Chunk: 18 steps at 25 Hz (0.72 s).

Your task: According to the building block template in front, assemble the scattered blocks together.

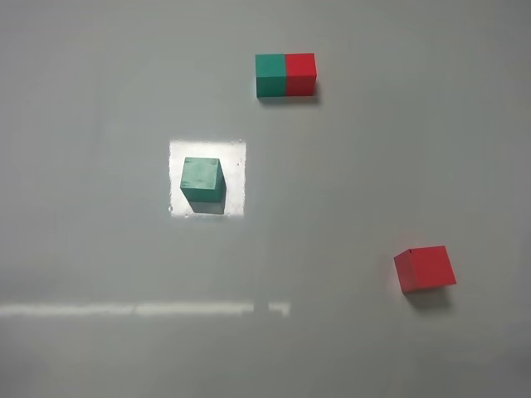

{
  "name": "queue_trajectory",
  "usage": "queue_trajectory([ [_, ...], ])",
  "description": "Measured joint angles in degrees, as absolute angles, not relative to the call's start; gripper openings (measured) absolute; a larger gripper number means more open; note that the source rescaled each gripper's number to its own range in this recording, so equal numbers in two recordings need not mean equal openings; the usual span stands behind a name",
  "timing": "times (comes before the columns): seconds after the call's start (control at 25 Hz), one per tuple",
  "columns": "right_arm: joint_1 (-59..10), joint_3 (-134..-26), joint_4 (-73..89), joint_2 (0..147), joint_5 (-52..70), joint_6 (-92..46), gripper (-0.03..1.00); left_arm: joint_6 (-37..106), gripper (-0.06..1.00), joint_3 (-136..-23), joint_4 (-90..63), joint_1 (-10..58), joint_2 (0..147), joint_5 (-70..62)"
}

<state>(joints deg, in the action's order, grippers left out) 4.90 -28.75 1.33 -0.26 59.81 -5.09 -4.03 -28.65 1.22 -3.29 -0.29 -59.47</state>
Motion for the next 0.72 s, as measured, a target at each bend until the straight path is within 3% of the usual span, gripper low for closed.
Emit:
queue_trajectory([
  [0.52, 4.9, -29.0, 1.3, -0.3, 59.3, -4.3, 0.0, -4.0, 0.06, -28.6, 1.3, -3.3, -0.3, -59.5],
  [0.72, 4.9, -34.1, 1.9, 5.3, 58.3, 0.7, 0.0, -4.0, 0.07, -28.6, 1.3, -3.3, -0.3, -59.4],
])
